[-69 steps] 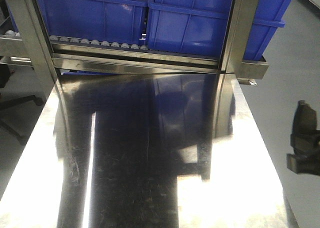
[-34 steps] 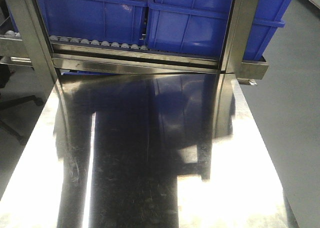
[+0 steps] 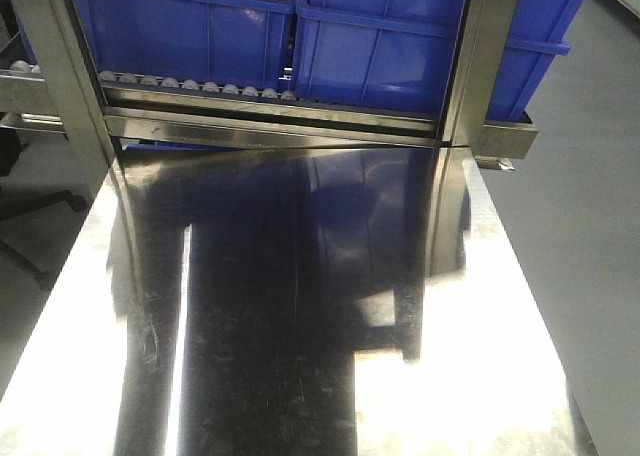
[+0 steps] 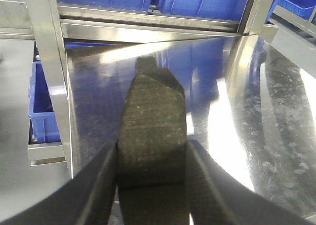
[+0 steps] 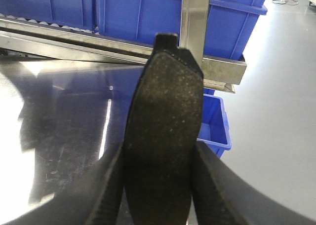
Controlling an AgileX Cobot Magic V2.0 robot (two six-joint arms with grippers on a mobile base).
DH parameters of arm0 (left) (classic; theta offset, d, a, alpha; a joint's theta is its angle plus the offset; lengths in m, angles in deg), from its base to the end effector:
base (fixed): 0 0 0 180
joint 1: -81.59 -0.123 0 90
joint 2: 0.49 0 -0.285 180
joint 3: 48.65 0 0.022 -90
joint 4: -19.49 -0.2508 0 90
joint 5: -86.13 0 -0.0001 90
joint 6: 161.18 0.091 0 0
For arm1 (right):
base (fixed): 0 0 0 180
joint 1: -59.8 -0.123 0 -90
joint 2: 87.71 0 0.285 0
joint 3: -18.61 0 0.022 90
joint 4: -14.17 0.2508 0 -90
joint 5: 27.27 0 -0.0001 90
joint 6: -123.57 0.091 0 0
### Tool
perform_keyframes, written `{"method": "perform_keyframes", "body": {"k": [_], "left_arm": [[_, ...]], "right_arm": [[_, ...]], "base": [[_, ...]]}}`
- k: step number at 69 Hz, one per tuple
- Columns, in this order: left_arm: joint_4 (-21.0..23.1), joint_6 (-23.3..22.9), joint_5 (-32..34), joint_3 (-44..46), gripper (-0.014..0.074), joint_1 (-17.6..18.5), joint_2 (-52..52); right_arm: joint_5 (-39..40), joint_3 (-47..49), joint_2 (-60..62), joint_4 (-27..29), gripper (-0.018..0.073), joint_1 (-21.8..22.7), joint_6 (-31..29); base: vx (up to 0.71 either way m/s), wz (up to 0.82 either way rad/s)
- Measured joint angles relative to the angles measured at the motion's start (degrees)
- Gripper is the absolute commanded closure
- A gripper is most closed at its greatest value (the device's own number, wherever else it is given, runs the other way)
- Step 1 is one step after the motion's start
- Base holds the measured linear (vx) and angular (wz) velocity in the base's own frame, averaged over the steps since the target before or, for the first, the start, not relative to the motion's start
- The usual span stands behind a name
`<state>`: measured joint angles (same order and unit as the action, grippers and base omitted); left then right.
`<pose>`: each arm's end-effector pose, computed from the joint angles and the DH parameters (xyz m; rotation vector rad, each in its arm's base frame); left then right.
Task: Move and align brake pads A on conveyor
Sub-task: 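Turn the base away from the table holding both pads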
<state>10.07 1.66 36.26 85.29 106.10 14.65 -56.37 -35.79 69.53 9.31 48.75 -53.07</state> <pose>0.0216 0.0027 0.3056 0.1434 1.9347 -0.2933 0.0637 0.0086 0.2850 -0.1642 1.8464 0.0852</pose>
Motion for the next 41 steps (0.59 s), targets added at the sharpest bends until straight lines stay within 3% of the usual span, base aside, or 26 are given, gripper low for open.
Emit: {"method": "perform_keyframes", "body": {"k": [24,41], "left_arm": [[0.0,0.0,0.0,0.0,0.0602,0.0,0.0],[0.0,0.0,0.0,0.0,0.0602,0.0,0.0]], "right_arm": [[-0.17,0.0,0.0,-0.18,0.0561,0.0,0.0],[-0.23,0.0,0.0,-0.22,0.0561,0.0,0.0]], "base": [[-0.02,0.08],[-0.12,0.56]]}}
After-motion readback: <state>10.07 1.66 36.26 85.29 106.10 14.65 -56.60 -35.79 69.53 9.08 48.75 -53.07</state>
